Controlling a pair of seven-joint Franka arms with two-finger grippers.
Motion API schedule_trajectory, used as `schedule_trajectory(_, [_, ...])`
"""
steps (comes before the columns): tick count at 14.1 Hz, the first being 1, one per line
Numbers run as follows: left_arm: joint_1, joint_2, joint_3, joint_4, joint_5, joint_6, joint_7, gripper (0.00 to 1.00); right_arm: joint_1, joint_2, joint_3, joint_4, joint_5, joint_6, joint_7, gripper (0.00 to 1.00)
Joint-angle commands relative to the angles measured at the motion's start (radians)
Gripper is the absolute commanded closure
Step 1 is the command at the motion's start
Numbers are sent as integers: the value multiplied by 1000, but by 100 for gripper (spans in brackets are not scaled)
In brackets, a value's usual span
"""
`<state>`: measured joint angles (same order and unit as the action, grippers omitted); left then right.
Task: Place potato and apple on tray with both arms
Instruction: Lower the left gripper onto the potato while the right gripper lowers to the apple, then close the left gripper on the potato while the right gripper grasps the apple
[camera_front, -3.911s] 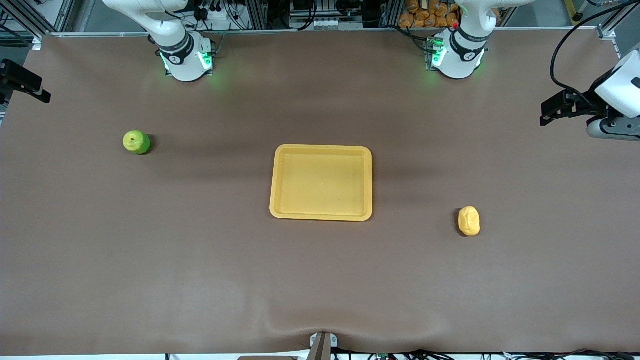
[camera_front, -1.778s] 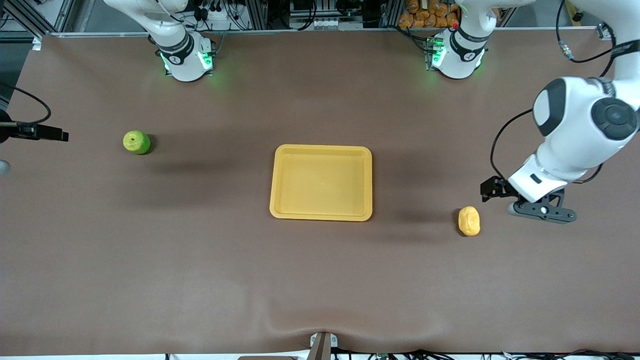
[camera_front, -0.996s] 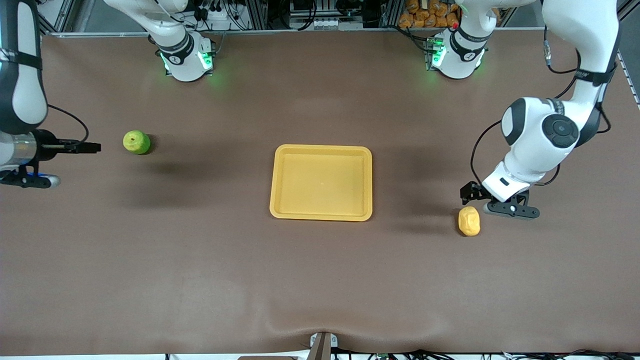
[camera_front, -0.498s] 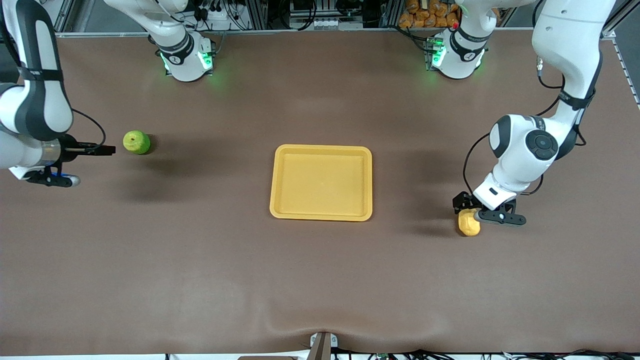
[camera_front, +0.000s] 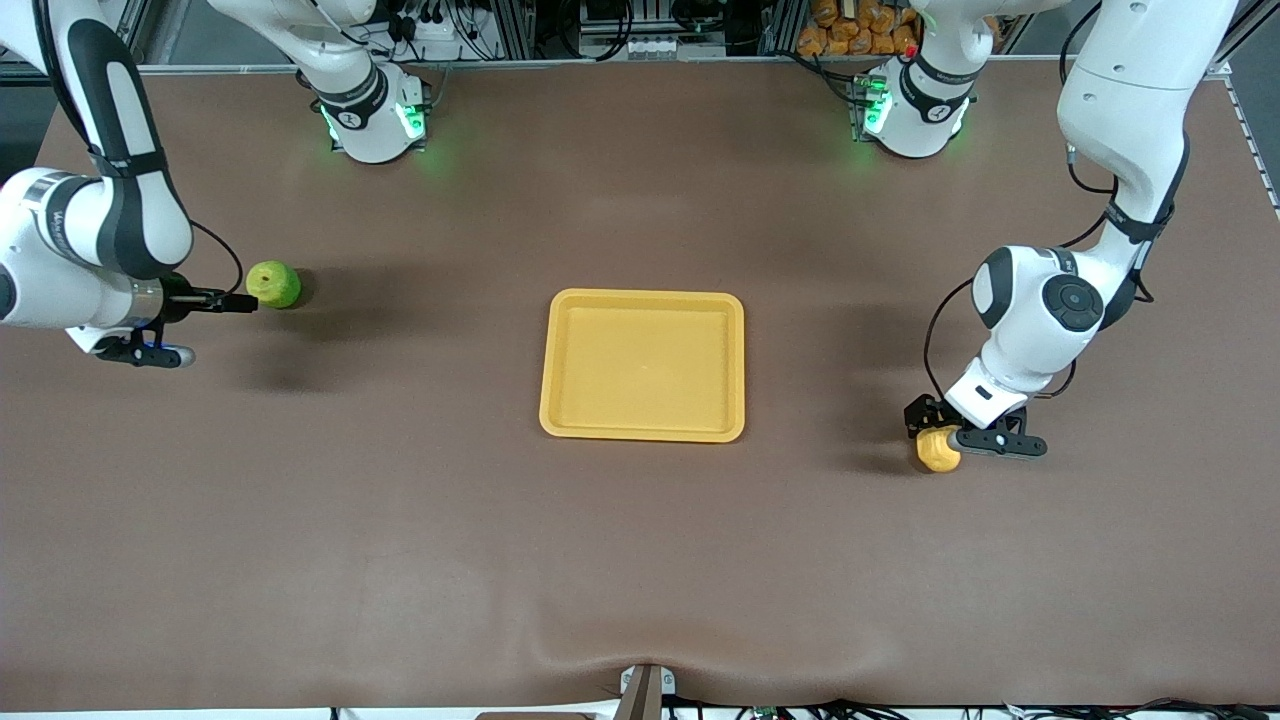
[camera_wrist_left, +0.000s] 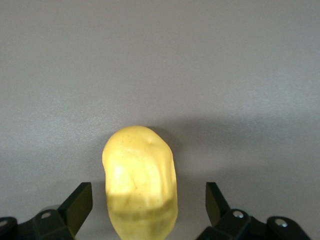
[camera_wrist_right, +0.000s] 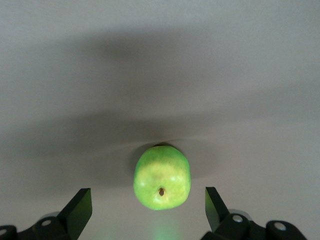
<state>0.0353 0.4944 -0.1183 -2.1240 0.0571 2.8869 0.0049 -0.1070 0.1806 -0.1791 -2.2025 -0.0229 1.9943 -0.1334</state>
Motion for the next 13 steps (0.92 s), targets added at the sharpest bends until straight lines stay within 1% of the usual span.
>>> schedule_trajectory(1, [6,27,3,-1,15,57,-22,0,-29,-41,12,-94,-15,78,-15,0])
schedule_trajectory(2, [6,33,5,-2,15,67,-23,0,-31,-41,12,-129,-15,131,-15,0])
schedule_trajectory(3, [9,36,5,-2,15,75,-31,27,-31,-38,12,-158,-15,180,-15,0])
schedule_trajectory(4, [8,38,5,-1,15,77,-34,61,-34,-36,12,-175,-15,208,-15,0])
schedule_trajectory(5, [8,39,5,-2,15,78,-34,84,-40,-33,12,-181,-15,215,-15,0])
schedule_trajectory(6, [6,39,6,-2,15,78,-32,95,-42,-32,12,-187,-15,218,-15,0])
schedule_trajectory(7, [6,39,6,-2,15,78,-32,100,-42,-32,12,-200,-15,228,-15,0])
schedule_trajectory(11, [-11,13,8,-1,15,69,-42,100,-56,-23,12,-258,-14,305,-15,0])
schedule_trajectory(13, [-32,-13,11,9,13,13,-55,100,-56,-21,12,-275,-15,325,-15,0])
